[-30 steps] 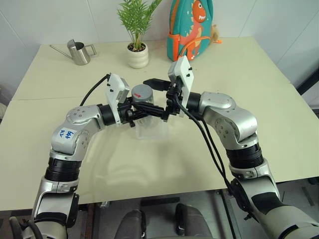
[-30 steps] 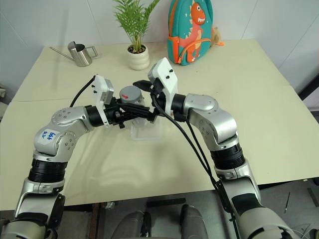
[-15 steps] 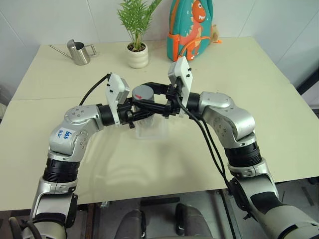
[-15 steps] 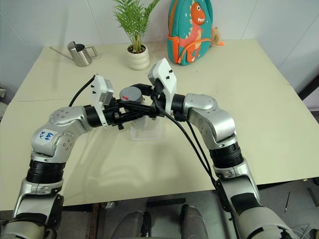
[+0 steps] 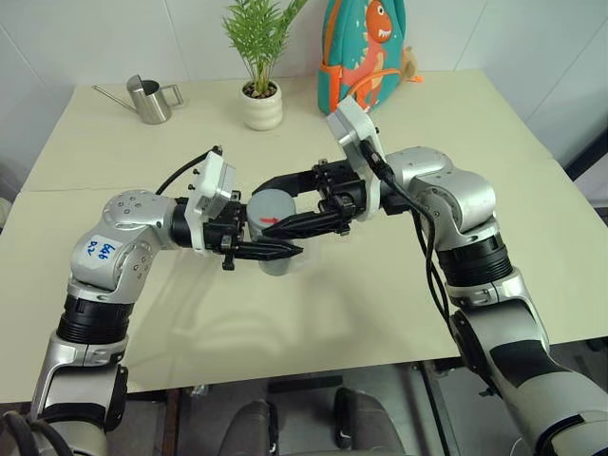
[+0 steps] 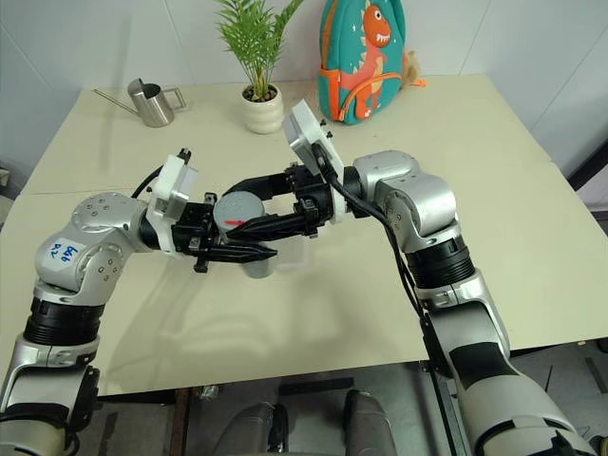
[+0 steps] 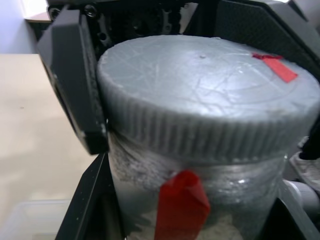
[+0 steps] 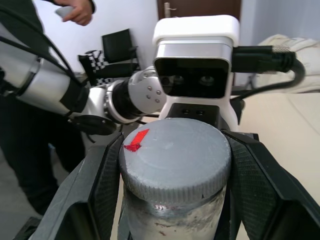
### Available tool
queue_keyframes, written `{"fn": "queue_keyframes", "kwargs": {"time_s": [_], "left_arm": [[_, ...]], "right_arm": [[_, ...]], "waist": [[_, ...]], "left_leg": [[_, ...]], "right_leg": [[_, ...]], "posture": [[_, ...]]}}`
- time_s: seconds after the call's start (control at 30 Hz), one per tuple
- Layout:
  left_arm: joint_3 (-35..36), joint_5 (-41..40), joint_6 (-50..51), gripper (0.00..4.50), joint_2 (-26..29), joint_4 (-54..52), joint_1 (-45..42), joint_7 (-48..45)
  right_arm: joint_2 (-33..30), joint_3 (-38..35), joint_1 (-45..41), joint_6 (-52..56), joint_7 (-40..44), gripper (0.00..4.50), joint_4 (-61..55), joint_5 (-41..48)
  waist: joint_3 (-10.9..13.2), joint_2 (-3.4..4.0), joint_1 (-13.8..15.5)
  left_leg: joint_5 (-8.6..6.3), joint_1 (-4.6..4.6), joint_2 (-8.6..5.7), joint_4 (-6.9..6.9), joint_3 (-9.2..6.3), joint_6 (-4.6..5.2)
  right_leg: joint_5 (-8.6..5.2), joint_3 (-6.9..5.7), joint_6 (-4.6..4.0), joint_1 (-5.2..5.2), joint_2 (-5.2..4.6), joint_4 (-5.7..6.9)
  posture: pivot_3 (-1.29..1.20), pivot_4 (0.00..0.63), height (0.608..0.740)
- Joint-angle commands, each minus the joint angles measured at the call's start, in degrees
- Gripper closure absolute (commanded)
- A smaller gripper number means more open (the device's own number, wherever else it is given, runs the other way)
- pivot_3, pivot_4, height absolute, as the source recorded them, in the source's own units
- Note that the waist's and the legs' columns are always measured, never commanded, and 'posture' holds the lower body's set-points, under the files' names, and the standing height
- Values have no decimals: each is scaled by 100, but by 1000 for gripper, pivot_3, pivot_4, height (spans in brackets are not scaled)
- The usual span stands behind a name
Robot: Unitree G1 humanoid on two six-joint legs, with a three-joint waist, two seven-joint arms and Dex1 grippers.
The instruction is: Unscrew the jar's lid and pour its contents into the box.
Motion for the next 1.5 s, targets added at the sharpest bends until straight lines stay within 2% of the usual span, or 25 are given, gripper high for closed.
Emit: {"fn": "queue_keyframes", "kwargs": {"time_s": [0.03, 0.2, 0.3, 0.4, 0.67, 0.83, 1.27, 1.5], "left_arm": [[14, -121, 129, 2568, 87, -152, 232, -127], [143, -156, 139, 2568, 107, -263, 359, 16], [331, -108, 128, 2568, 124, -233, 386, 258], [511, -28, 74, 2568, 172, -180, 428, 504], [560, 334, -119, 2568, 104, -5, 404, 1080], [408, 352, -82, 2568, -29, -72, 345, 1144], [350, 299, -34, 2568, -107, -144, 277, 1145], [363, 281, -32, 2568, -99, -128, 207, 1128]], "right_arm": [[-60, -422, -178, -387, 5, 1498, -64, 80], [-85, -521, -34, -293, -232, 1498, -122, 78], [-132, -649, 61, -225, -511, 887, -182, 74], [-198, -811, 158, -435, -738, 18, -223, -31], [-226, -693, 425, -295, -1021, 18, -882, -2], [145, -284, 489, -169, -1542, 18, -1162, -230], [613, -132, 169, -711, -1845, 18, -156, -724], [567, -207, -17, -1104, -1731, 18, 384, -886]], "waist": [[0, 0, 0], [0, 0, 0], [0, 0, 0], [0, 0, 11], [0, 0, 1], [0, 0, -1], [0, 0, -3], [0, 0, -6]], "left_leg": [[0, 0, 0, 0, -1, 0], [0, 0, 1, 2, -3, 0], [-1, 0, 1, 1, -4, -1], [-1, 0, 1, 2, -6, -1], [-1, 0, 2, -2, -4, -2], [-1, 2, 4, -2, -3, -3], [-1, 1, 3, -1, -4, -3], [-1, 2, 3, 0, -3, -3]], "right_leg": [[0, 0, 0, 0, 0, 0], [0, 0, 0, 0, -1, 1], [0, 1, 0, 0, -1, 1], [0, 0, 0, 0, -2, 0], [0, 1, 0, -2, -2, 0], [0, 2, 0, -2, -2, 2], [0, 2, 0, -3, -1, 3], [0, 2, 0, -3, -1, 3]], "posture": [[0, 150, 740], [0, 150, 740], [0, 150, 740], [0, 150, 740], [0, 150, 740], [0, 150, 740], [0, 150, 740], [0, 150, 740]]}}
